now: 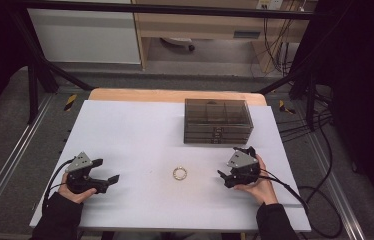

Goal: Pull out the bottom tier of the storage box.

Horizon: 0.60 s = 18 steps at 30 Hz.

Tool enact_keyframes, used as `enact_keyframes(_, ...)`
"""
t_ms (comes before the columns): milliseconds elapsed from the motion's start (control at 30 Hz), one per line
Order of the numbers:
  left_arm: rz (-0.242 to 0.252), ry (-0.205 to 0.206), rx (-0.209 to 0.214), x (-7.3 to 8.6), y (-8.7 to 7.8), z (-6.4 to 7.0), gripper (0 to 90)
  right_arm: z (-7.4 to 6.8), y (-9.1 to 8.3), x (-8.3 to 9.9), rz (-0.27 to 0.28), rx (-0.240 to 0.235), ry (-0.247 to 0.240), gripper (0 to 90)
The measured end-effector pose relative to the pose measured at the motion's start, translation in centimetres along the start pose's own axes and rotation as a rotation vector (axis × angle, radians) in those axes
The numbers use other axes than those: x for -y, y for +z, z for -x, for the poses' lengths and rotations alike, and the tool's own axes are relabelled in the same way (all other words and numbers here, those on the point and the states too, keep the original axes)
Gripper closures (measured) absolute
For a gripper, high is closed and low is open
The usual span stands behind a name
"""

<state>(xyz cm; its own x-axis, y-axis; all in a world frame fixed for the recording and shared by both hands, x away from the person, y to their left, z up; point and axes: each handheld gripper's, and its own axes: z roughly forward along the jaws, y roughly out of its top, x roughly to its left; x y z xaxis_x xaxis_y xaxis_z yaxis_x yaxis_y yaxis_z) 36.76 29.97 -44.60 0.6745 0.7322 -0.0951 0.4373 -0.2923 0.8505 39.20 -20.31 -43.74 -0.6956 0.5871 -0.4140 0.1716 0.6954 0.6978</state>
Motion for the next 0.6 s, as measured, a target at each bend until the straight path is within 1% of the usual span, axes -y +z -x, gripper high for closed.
enact_keyframes(33, 0.000, -0.001, 0.000, 0.0, 0.0, 0.0, 5.3, -0.1, 0.2, -0.1, -0.012, 0.012, -0.033, 5.7)
enact_keyframes(67, 0.000, 0.000, -0.001, 0.0, 0.0, 0.0, 5.3, -0.1, 0.2, -0.1, -0.012, 0.012, -0.033, 5.7)
enact_keyframes(167, 0.000, 0.000, -0.001, 0.0, 0.0, 0.0, 5.3, -0.2, 0.4, -0.4, -0.022, 0.020, -0.069, 6.6)
enact_keyframes(200, 0.000, 0.000, -0.001, 0.0, 0.0, 0.0, 5.3, -0.2, 0.4, -0.4, -0.022, 0.020, -0.069, 6.6)
enact_keyframes(233, 0.000, 0.000, -0.001, 0.0, 0.0, 0.0, 5.3, -0.2, 0.4, -0.6, -0.023, 0.025, -0.084, 6.8)
enact_keyframes(400, 0.001, 0.000, -0.001, 0.0, 0.0, 0.0, 5.4, -0.2, 0.7, -0.9, -0.022, 0.034, -0.103, 7.2)
enact_keyframes(467, 0.001, 0.000, -0.002, 0.0, 0.0, 0.0, 5.4, -0.1, 0.8, -1.1, -0.031, 0.038, -0.122, 7.4)
enact_keyframes(500, 0.001, 0.000, -0.002, 0.0, 0.0, 0.0, 5.4, -0.2, 0.9, -1.1, -0.029, 0.043, -0.123, 7.5)
enact_keyframes(567, 0.002, 0.000, -0.002, 0.0, 0.0, 0.0, 5.5, -0.1, 1.1, -1.3, -0.034, 0.052, -0.148, 7.9)
enact_keyframes(600, 0.002, 0.000, -0.003, 0.0, 0.0, 0.0, 5.5, -0.1, 1.1, -1.3, -0.034, 0.052, -0.148, 7.9)
